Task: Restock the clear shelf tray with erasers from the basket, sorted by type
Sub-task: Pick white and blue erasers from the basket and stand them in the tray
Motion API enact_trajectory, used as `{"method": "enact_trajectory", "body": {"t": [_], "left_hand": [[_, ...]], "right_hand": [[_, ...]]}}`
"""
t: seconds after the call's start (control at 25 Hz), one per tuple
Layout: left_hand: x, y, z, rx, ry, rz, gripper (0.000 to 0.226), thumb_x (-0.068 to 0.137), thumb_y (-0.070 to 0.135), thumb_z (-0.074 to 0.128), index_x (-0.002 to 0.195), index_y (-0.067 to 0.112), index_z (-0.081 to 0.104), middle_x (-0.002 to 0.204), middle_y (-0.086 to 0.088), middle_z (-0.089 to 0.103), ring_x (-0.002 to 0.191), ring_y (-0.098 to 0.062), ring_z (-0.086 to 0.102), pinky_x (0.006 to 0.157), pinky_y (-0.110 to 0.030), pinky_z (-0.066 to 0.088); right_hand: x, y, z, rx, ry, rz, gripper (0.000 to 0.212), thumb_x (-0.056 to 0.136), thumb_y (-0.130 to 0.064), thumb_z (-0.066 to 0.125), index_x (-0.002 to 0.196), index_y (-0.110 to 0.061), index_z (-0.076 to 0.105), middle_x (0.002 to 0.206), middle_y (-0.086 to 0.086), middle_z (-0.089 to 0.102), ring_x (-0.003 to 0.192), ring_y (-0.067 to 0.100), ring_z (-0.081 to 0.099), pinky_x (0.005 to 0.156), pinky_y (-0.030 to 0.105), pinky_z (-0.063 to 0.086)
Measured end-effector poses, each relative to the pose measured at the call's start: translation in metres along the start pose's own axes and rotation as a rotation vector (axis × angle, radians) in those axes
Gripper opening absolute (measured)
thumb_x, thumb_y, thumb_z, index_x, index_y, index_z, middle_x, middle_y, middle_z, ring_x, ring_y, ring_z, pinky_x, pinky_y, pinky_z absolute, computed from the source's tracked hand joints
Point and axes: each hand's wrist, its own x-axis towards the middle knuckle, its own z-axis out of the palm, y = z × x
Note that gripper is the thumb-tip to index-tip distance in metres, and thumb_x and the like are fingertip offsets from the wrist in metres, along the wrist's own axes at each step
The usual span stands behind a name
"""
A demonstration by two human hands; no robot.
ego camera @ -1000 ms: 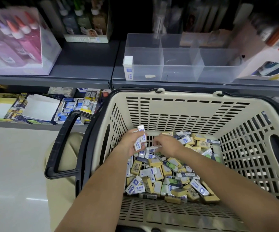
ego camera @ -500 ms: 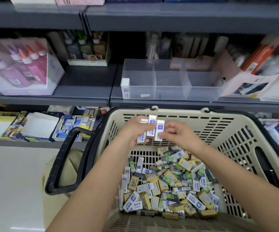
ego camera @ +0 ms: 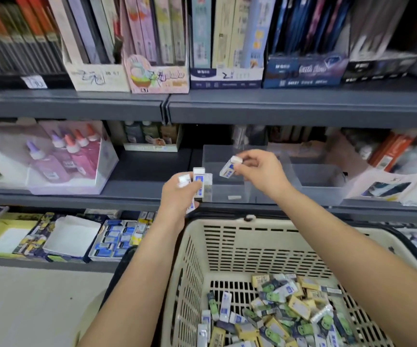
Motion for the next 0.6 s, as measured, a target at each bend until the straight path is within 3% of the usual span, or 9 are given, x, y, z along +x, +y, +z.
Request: {"method": "enact_trajectory", "body": {"t": [0.16, 0.28, 0.4, 0.6], "left_hand": [[0.019, -0.008, -0.005, -0.047, 0.075, -0.041, 0.019, 0.085, 0.009, 0.061, 0.090, 0.027, 0.059, 0.098, -0.008, 0.066, 0.085, -0.020, 0.061, 0.056, -0.024, 0.047], [0.028, -0.014, -0.005, -0.037, 0.058, -0.057, 0.019, 0.085, 0.010, 0.062, 0.090, 0.028, 0.060, 0.097, -0.005, 0.067, 0.084, -0.019, 0.062, 0.056, -0.024, 0.047], [0.033, -0.020, -0.004, -0.054, 0.050, -0.066, 0.017, 0.084, 0.010, 0.063, 0.092, 0.026, 0.062, 0.089, -0.001, 0.069, 0.076, -0.014, 0.063, 0.053, -0.022, 0.048], [0.033, -0.019, -0.005, -0.062, 0.040, -0.075, 0.017, 0.084, 0.011, 0.064, 0.090, 0.026, 0.063, 0.088, -0.001, 0.069, 0.074, -0.012, 0.063, 0.051, -0.021, 0.048]], "right_hand": [[0.032, -0.004, 0.024, -0.234, -0.019, -0.024, 0.017, 0.084, -0.022, 0.065, 0.100, -0.021, 0.068, 0.088, 0.001, 0.071, 0.084, 0.015, 0.063, 0.069, 0.018, 0.042], [0.043, -0.003, 0.040, -0.291, -0.125, 0.018, 0.018, 0.087, -0.021, 0.062, 0.103, -0.019, 0.067, 0.093, 0.003, 0.071, 0.083, 0.015, 0.063, 0.066, 0.020, 0.044], [0.046, -0.001, 0.048, -0.337, -0.304, 0.040, 0.020, 0.092, -0.021, 0.054, 0.107, -0.015, 0.064, 0.099, 0.008, 0.071, 0.089, 0.021, 0.067, 0.080, 0.031, 0.053], [0.042, 0.001, 0.049, -0.475, -0.411, 0.039, 0.029, 0.098, -0.023, 0.040, 0.118, -0.014, 0.059, 0.114, 0.004, 0.066, 0.095, 0.018, 0.066, 0.086, 0.026, 0.047]]}}
